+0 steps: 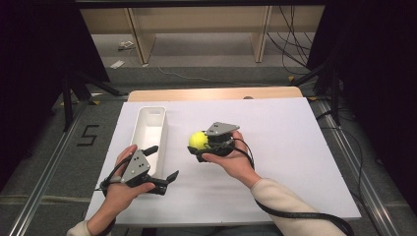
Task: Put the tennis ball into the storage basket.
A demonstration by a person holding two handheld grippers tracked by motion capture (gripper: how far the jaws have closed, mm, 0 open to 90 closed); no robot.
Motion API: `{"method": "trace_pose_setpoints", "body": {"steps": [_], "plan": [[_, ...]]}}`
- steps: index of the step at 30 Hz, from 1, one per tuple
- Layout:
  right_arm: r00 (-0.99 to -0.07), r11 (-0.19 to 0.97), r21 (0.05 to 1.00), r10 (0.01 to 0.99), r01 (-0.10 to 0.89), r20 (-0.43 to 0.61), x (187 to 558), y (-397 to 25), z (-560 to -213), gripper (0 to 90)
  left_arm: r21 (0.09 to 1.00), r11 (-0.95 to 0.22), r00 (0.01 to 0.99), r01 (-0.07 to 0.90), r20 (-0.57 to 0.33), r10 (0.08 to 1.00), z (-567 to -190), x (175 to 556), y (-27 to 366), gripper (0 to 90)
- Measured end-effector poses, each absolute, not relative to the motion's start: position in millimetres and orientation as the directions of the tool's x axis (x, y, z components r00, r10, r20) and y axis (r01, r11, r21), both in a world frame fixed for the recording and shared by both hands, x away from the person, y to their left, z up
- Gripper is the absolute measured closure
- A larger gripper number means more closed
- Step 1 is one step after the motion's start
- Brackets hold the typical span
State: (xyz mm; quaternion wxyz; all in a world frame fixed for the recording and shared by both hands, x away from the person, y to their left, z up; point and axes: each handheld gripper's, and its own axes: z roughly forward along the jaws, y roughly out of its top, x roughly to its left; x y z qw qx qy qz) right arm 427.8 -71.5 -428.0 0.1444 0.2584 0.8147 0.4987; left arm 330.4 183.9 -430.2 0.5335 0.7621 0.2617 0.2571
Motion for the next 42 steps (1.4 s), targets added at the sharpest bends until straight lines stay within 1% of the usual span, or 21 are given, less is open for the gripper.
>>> {"method": "trace_pose_setpoints", "body": {"steps": [42], "plan": [[-0.822,0.336,0.901,0.568,0.273,0.038,434.8,-61.7,-418.0,26.7,0.948,-0.293,0.731,0.121,0.115,0.672,-429.7,330.4,184.3,0.0]]}}
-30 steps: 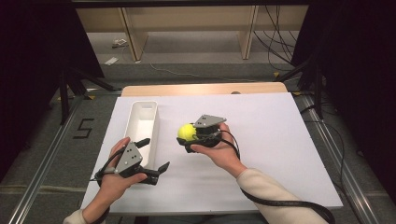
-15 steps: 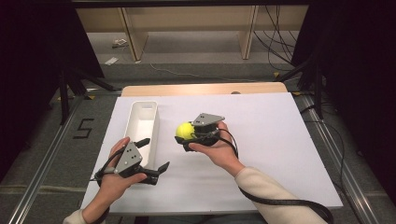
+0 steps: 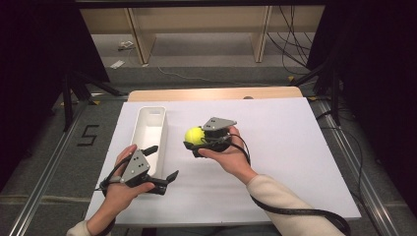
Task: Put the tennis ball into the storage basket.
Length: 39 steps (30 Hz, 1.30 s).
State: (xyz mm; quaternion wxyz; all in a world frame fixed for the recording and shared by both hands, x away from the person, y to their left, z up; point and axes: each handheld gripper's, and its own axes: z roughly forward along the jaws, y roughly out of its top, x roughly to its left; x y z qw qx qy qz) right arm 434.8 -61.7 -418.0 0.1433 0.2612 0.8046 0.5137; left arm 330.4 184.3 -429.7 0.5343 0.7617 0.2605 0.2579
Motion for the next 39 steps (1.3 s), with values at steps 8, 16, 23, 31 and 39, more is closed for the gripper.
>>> {"method": "trace_pose_setpoints", "body": {"steps": [8,16,23,31,39], "plan": [[-0.824,0.333,0.904,0.565,0.270,0.038,435.5,-59.1,-416.8,26.7,0.948,-0.293,0.731,0.121,0.115,0.673,-429.5,330.4,184.3,0.0],[-0.825,0.331,0.904,0.564,0.271,0.041,436.5,-57.3,-416.1,26.7,0.949,-0.292,0.731,0.119,0.115,0.672,-429.3,330.2,184.5,0.0],[-0.824,0.330,0.904,0.565,0.271,0.041,437.0,-55.7,-415.8,26.7,0.949,-0.292,0.731,0.119,0.115,0.672,-429.2,330.2,184.5,0.0],[-0.824,0.327,0.905,0.564,0.273,0.044,437.9,-55.2,-414.3,26.7,0.949,-0.293,0.731,0.119,0.117,0.672,-429.3,330.2,184.4,0.0],[-0.823,0.324,0.905,0.566,0.277,0.049,438.9,-53.9,-413.6,26.7,0.949,-0.293,0.731,0.119,0.116,0.673,-429.2,330.2,184.7,0.0]]}}
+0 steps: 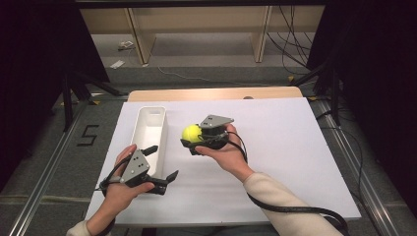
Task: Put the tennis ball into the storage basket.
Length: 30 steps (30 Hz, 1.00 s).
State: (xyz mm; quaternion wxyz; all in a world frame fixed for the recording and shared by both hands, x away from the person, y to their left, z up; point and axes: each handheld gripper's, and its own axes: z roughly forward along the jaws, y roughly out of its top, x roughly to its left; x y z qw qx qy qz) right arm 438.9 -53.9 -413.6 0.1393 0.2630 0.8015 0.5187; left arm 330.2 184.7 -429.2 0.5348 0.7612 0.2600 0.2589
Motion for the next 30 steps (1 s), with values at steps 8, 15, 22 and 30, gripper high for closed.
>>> {"method": "trace_pose_setpoints", "body": {"steps": [8,15,22,30], "plan": [[-0.824,0.322,0.905,0.564,0.277,0.051,439.7,-51.8,-413.0,26.7,0.948,-0.294,0.731,0.119,0.117,0.672,-429.3,330.2,184.7,0.0],[-0.825,0.322,0.905,0.563,0.277,0.052,440.4,-50.5,-413.1,26.7,0.948,-0.295,0.731,0.118,0.118,0.672,-429.3,330.1,184.7,0.0],[-0.825,0.321,0.905,0.562,0.279,0.055,440.7,-47.9,-414.1,26.7,0.948,-0.296,0.731,0.116,0.120,0.672,-429.0,330.0,185.0,0.0],[-0.827,0.321,0.906,0.559,0.276,0.054,440.9,-45.8,-412.8,26.7,0.948,-0.297,0.731,0.116,0.121,0.672,-429.0,330.0,184.9,0.0]]}}
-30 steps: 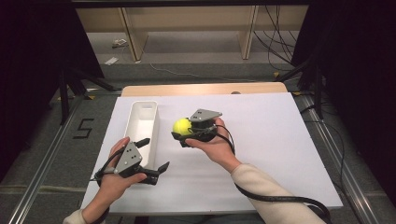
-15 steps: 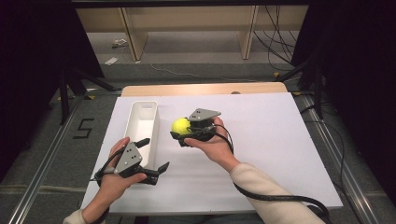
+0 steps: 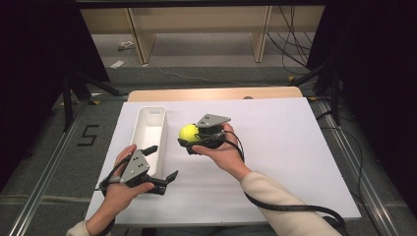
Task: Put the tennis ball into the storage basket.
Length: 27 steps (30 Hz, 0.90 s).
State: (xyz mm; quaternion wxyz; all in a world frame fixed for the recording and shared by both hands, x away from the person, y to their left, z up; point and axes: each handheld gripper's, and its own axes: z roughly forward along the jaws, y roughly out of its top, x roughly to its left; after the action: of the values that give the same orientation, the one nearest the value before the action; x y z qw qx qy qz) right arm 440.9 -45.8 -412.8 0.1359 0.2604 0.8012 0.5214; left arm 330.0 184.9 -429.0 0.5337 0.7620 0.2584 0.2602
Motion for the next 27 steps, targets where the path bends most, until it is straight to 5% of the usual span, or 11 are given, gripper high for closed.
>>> {"method": "trace_pose_setpoints", "body": {"steps": [27], "plan": [[-0.834,0.320,0.907,0.548,0.273,0.058,443.0,-35.8,-411.7,26.7,0.948,-0.298,0.731,0.110,0.126,0.671,-428.4,329.3,186.1,0.0]]}}
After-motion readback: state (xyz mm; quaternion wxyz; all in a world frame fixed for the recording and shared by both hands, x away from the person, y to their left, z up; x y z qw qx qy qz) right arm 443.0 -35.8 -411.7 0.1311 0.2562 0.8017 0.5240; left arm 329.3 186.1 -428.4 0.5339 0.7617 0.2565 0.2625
